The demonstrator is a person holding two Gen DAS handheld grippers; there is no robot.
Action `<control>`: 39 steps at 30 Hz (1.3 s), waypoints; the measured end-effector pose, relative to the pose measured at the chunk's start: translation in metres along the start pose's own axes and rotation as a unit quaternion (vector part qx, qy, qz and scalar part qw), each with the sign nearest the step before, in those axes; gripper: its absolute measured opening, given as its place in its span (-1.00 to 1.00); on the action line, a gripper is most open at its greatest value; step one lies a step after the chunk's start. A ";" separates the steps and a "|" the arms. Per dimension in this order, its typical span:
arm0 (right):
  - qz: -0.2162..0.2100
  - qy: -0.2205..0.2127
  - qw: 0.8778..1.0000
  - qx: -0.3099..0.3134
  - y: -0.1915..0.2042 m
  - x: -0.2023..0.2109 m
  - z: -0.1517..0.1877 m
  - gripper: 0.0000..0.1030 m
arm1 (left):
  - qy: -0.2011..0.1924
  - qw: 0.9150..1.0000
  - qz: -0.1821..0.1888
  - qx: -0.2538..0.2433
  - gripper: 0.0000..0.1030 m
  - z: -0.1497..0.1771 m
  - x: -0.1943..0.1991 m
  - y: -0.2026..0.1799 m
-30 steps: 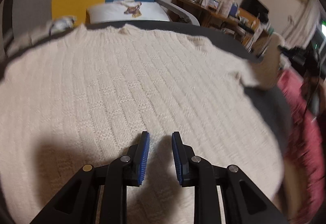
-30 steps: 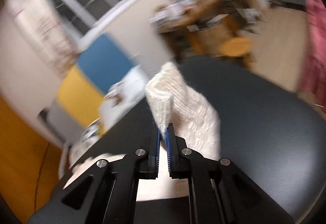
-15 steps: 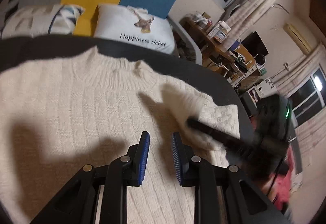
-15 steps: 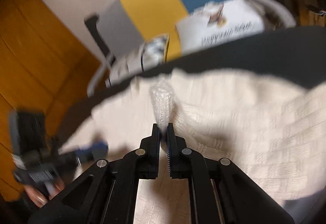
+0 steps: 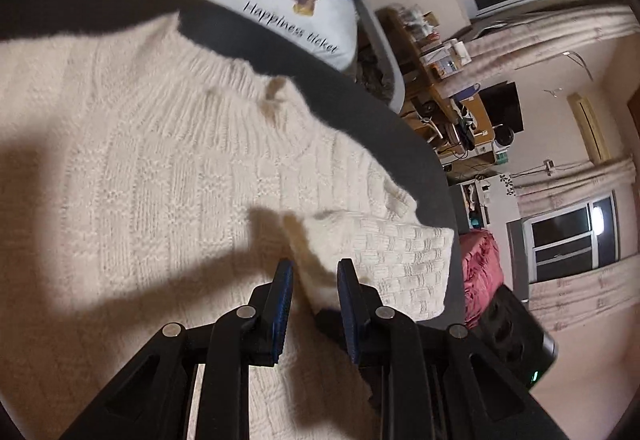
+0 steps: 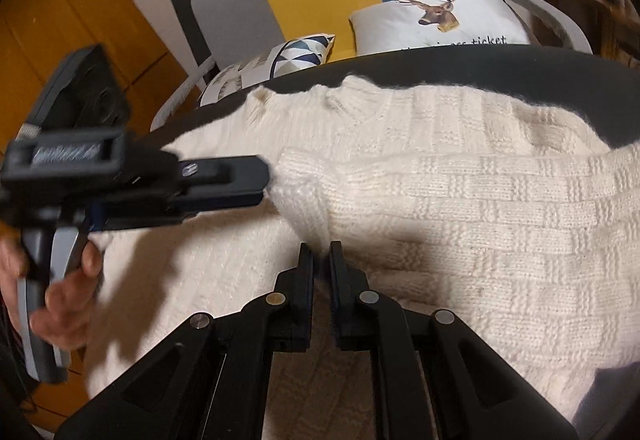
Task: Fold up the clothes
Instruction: 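Lift the cuff and carry it across the sweater body toward the left gripper, then grasp the sleeve cuff with the left gripper while the right gripper opens and releases it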
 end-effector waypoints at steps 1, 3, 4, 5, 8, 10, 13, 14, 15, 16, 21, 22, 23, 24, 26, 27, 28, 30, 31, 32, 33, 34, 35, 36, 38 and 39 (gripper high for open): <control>0.004 -0.001 1.000 0.009 0.001 0.000 0.001 -0.82 | 0.002 1.000 0.007 0.010 -0.57 -0.001 -0.002 0.002; 0.011 -0.002 1.000 0.027 0.004 -0.001 0.002 -0.82 | 0.006 0.999 0.020 0.031 -0.57 -0.002 -0.006 0.005; 0.015 -0.002 0.999 0.037 0.006 -0.001 0.003 -0.82 | 0.008 0.999 0.025 0.040 -0.57 -0.003 -0.008 0.006; 0.020 -0.003 0.999 0.047 0.008 -0.001 0.003 -0.82 | 0.008 0.998 0.030 0.048 -0.57 -0.004 -0.009 0.008; 0.034 -0.003 0.996 0.077 0.015 -0.002 0.005 -0.80 | 0.018 0.998 0.032 0.053 -0.57 -0.005 -0.013 0.010; 0.044 -0.003 0.994 0.098 0.020 -0.003 0.007 -0.80 | 0.033 0.998 0.024 0.041 -0.57 -0.002 -0.018 0.010; 0.047 -0.002 0.993 0.109 0.023 -0.004 0.009 -0.80 | 0.052 0.998 0.022 0.027 -0.57 0.006 -0.026 0.007; 0.048 0.000 0.993 0.110 0.023 -0.005 0.009 -0.80 | 0.055 0.998 0.023 0.024 -0.57 0.007 -0.029 0.004; 0.048 0.000 0.993 0.111 0.023 -0.005 0.009 -0.78 | 0.055 0.998 0.022 0.019 -0.58 0.008 -0.031 0.001; 0.046 0.000 0.993 0.110 0.023 -0.005 0.008 -0.70 | 0.051 0.998 0.020 0.012 -0.62 0.009 -0.032 -0.003; 0.045 -0.017 0.996 0.076 0.013 0.021 0.012 -0.21 | 0.001 0.998 -0.014 -0.058 -0.88 0.006 -0.016 -0.027; 0.038 -0.026 0.997 0.056 0.007 0.034 0.016 -0.01 | -0.013 0.997 -0.009 -0.073 -0.89 0.003 -0.008 -0.040; 0.031 -0.037 0.998 0.032 -0.001 0.047 0.022 0.07 | -0.022 0.996 0.000 -0.084 -0.89 -0.002 -0.002 -0.052; 0.022 -0.050 0.999 -0.001 -0.011 0.063 0.029 0.17 | -0.031 0.995 0.008 -0.096 -0.89 -0.006 0.005 -0.065; 0.005 -0.071 0.995 -0.065 -0.033 0.090 0.046 0.23 | -0.047 0.990 0.021 -0.132 -0.89 -0.015 0.016 -0.100; -0.001 -0.079 0.993 -0.093 -0.042 0.102 0.056 0.25 | -0.052 0.987 0.021 -0.150 -0.89 -0.020 0.019 -0.117; -0.006 -0.085 0.989 -0.118 -0.051 0.113 0.065 0.25 | -0.058 0.983 0.019 -0.172 -0.89 -0.024 0.021 -0.137; -0.020 -0.099 0.981 -0.166 -0.067 0.129 0.079 0.25 | -0.068 0.975 0.015 -0.210 -0.89 -0.033 0.028 -0.172; -0.026 -0.109 0.977 -0.184 -0.074 0.135 0.083 0.25 | -0.075 0.972 0.015 -0.221 -0.89 -0.036 0.033 -0.185; -0.030 -0.118 0.973 -0.195 -0.078 0.139 0.085 0.25 | -0.086 0.969 0.018 -0.229 -0.89 -0.042 0.038 -0.199; -0.035 -0.128 0.970 -0.206 -0.083 0.142 0.086 0.25 | -0.097 0.966 0.020 -0.237 -0.89 -0.047 0.042 -0.213; -0.040 -0.134 0.966 -0.217 -0.086 0.143 0.086 0.25 | -0.106 0.963 0.021 -0.245 -0.89 -0.053 0.046 -0.226; -0.041 -0.139 0.963 -0.226 -0.090 0.143 0.084 0.27 | -0.114 0.960 0.020 -0.253 -0.89 -0.059 0.049 -0.239; -0.041 -0.144 0.961 -0.233 -0.093 0.142 0.082 0.34 | -0.122 0.958 0.017 -0.259 -0.89 -0.065 0.051 -0.248; -0.056 -0.160 0.952 -0.255 -0.101 0.140 0.076 0.36 | -0.137 0.954 0.003 -0.266 -0.89 -0.075 0.056 -0.254; -0.084 -0.175 0.939 -0.284 -0.107 0.140 0.072 0.36 | -0.140 0.954 -0.001 -0.264 -0.89 -0.079 0.059 -0.252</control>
Point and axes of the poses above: each gripper's, at about its wrist camera, not at the fingertips, and x roughly against the way its jaws point, y to its left, z to its underside, the point moved 6 cm from there along -x, roughly the way its jaws point, and after that the axes turned 3 degrees about -y, right-handed, at the moved point
